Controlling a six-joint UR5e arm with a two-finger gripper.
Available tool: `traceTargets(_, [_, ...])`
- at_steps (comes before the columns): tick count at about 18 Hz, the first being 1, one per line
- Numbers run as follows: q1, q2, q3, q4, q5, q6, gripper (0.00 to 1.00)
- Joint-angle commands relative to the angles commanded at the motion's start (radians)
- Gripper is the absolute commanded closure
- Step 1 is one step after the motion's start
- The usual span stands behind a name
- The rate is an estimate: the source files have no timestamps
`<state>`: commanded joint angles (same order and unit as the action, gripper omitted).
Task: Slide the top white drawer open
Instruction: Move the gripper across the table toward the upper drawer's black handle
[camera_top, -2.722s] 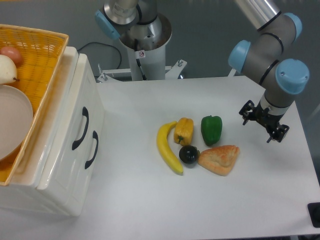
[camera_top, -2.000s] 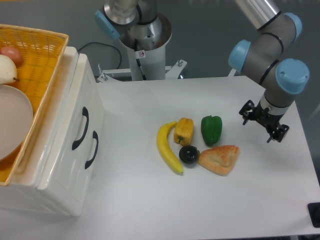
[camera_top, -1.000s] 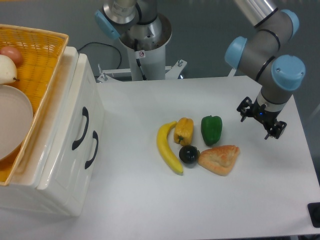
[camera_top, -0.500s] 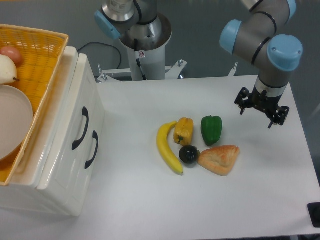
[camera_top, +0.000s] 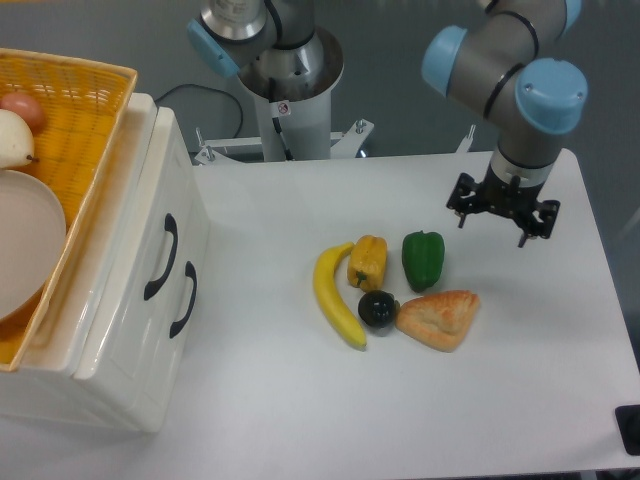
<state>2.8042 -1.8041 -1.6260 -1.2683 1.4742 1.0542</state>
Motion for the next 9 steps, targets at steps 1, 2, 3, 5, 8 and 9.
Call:
traceTargets(1, [-0.023, 0.012, 0.0, -0.026, -0.003, -0.025, 0.0])
traceTargets(2, [-0.044, 0.026, 0.0, -0.046, -0.003, -0.054, 0.0])
traceTargets(3, [-0.058, 0.037, 0.002, -0.057, -0.003, -0.098, 0.0])
traceTargets(5, [-0.1, 0.051, 0.002, -0.069, -0.005, -0.175, 0.0])
traceTargets(8, [-0.137, 0.074, 0.011, -0.066, -0.067, -0.23, 0.0])
traceTargets(9, [-0.144, 0.078, 0.015, -0.068, -0.087, -0.241, 0.0])
